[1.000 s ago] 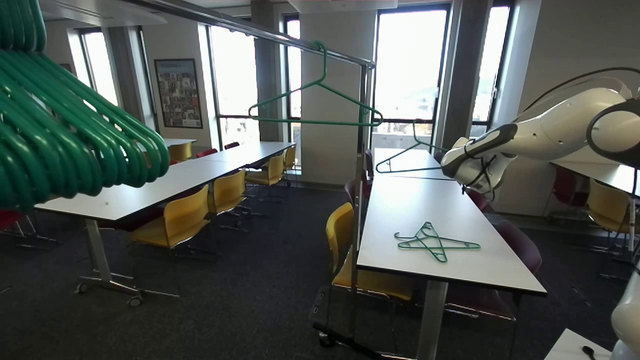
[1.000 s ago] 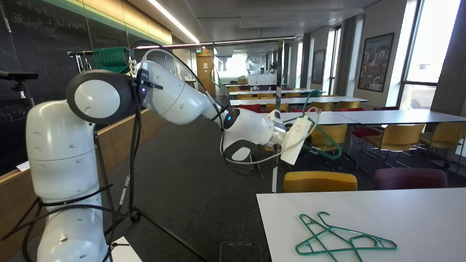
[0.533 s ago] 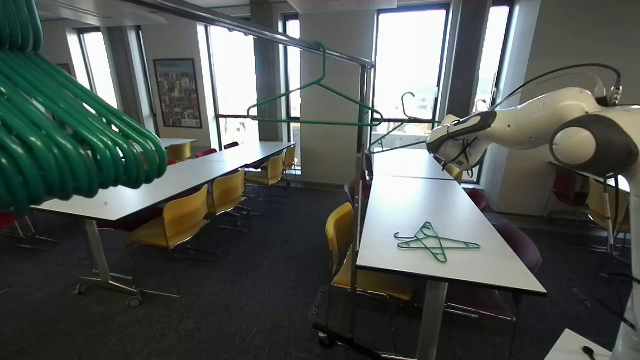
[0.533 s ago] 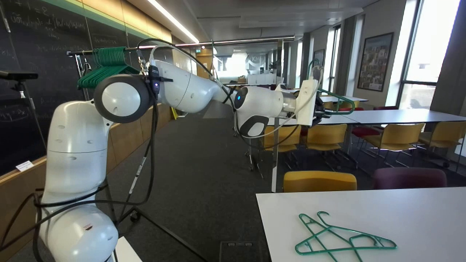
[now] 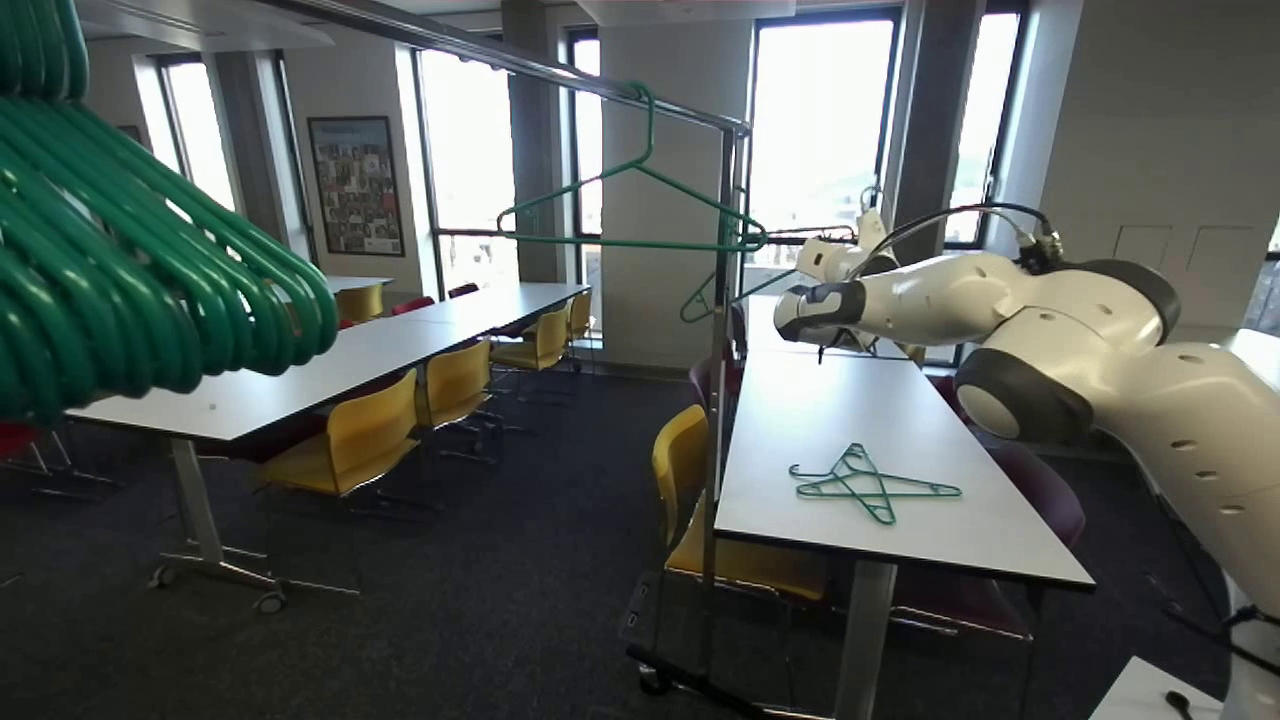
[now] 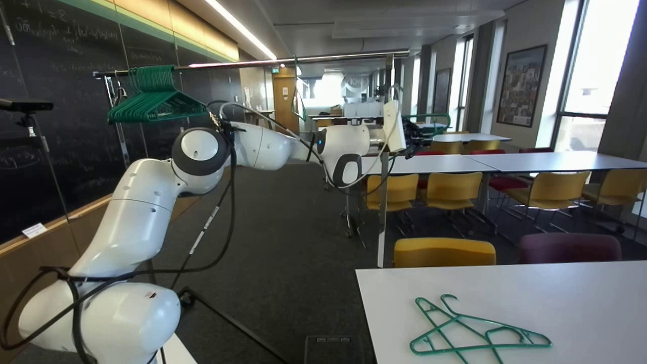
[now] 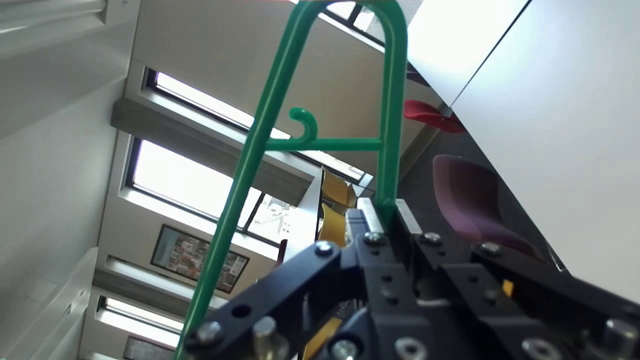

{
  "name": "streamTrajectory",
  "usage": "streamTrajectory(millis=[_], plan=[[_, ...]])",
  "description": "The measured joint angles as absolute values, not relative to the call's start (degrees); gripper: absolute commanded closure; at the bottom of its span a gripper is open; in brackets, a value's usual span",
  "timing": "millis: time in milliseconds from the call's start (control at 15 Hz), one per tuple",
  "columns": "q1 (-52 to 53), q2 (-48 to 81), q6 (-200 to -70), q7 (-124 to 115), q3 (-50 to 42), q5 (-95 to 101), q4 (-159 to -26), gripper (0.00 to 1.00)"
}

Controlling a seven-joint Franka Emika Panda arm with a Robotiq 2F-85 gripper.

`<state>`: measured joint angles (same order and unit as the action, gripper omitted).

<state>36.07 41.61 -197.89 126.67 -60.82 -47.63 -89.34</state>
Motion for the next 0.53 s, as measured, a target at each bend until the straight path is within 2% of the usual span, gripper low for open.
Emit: streamTrajectory(millis=[200, 533], plan=[[41.5, 52.2, -197.9, 121.5, -68.2, -53.6, -89.6, 0.98], [44.3, 67.2, -197.9, 113.3, -74.0, -63.0, -92.1, 0.98]])
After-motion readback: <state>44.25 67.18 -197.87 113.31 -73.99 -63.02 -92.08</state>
